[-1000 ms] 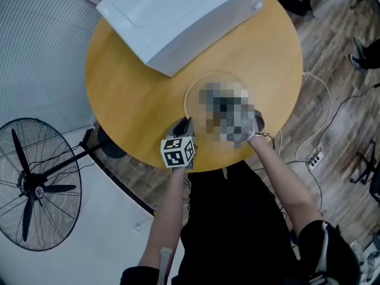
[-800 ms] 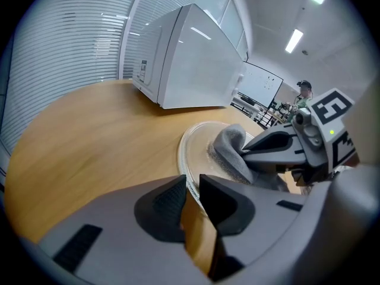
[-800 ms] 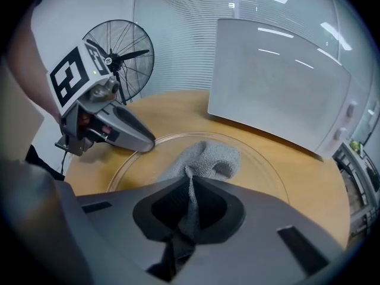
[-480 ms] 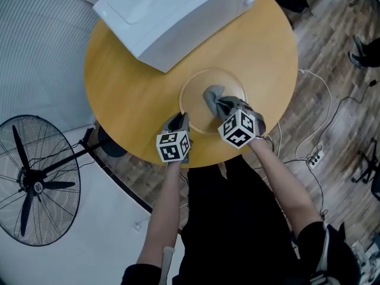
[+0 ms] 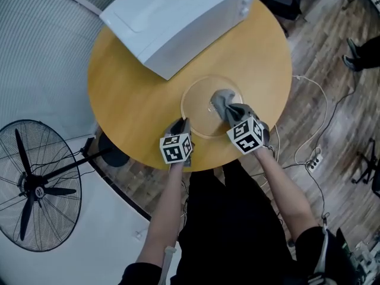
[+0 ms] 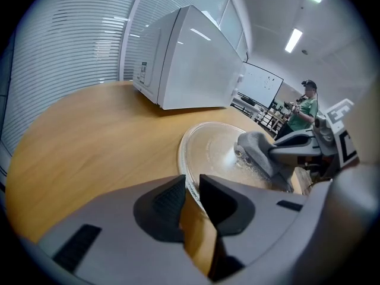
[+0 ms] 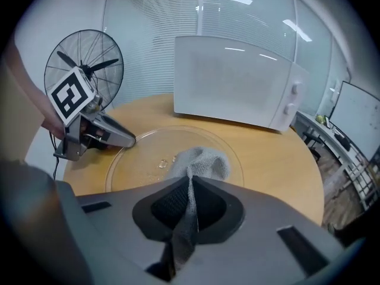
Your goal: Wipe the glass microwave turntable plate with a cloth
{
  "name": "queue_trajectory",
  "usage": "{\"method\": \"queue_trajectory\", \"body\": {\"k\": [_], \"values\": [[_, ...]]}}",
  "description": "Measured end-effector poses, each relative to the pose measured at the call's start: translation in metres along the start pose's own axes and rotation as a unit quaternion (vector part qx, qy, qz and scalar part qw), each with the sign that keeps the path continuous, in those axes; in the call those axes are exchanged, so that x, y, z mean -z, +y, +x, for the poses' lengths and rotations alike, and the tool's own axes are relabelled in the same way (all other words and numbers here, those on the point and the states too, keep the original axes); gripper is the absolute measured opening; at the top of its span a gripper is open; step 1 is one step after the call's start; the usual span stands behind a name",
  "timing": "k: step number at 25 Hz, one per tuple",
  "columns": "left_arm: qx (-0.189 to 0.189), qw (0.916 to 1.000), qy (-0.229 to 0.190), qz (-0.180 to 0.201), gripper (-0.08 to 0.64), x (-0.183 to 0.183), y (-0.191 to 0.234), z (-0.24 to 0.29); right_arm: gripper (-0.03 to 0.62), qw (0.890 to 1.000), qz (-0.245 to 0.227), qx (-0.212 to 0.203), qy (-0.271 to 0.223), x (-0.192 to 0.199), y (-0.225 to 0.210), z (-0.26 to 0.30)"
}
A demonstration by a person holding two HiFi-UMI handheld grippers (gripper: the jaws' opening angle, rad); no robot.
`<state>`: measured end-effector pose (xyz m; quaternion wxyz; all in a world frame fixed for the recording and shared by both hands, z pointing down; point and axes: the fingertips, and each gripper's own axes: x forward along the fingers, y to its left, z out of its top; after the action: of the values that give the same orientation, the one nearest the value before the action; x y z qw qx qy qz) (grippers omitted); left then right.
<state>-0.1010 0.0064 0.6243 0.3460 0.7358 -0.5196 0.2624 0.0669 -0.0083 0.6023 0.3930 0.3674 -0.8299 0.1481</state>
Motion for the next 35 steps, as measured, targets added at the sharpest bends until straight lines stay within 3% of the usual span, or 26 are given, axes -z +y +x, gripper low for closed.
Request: {"method": "queue_trajectory", "body": {"k": [4,12,17,24,30,35], "values": [[0.009,1.0,-0.005,-0.002,0.066,-0.001,0.0,0.0,0.023,0.998,0.042,0.034,-0.019,-0.004,0.0,-0.029],[0.054,0.9977,-0.004,-0.041,0.078,0.0,0.007,-0.011,0.023,0.991,0.078,0.106,-0.036,-0.009,0.021,-0.09],[0.064,0.9971,-0.039,0.013,0.077,-0.024,0.008,-0.043,0.023,0.983,0.094,0.148,-0.06,-0.031,0.03,-0.122],[0.095,0.9872,-0.121,0.042,0.038,-0.085,0.003,-0.12,0.023,0.967,0.094,0.212,-0.107,-0.074,0.039,-0.152],[0.118,0.9745,-0.182,0.055,0.008,-0.123,-0.002,-0.187,0.023,0.952,0.108,0.217,-0.184,-0.12,0.052,-0.191],[0.159,0.9566,-0.225,0.095,-0.002,-0.148,-0.024,-0.233,0.023,0.936,0.138,0.205,-0.252,-0.15,0.058,-0.228]]}}
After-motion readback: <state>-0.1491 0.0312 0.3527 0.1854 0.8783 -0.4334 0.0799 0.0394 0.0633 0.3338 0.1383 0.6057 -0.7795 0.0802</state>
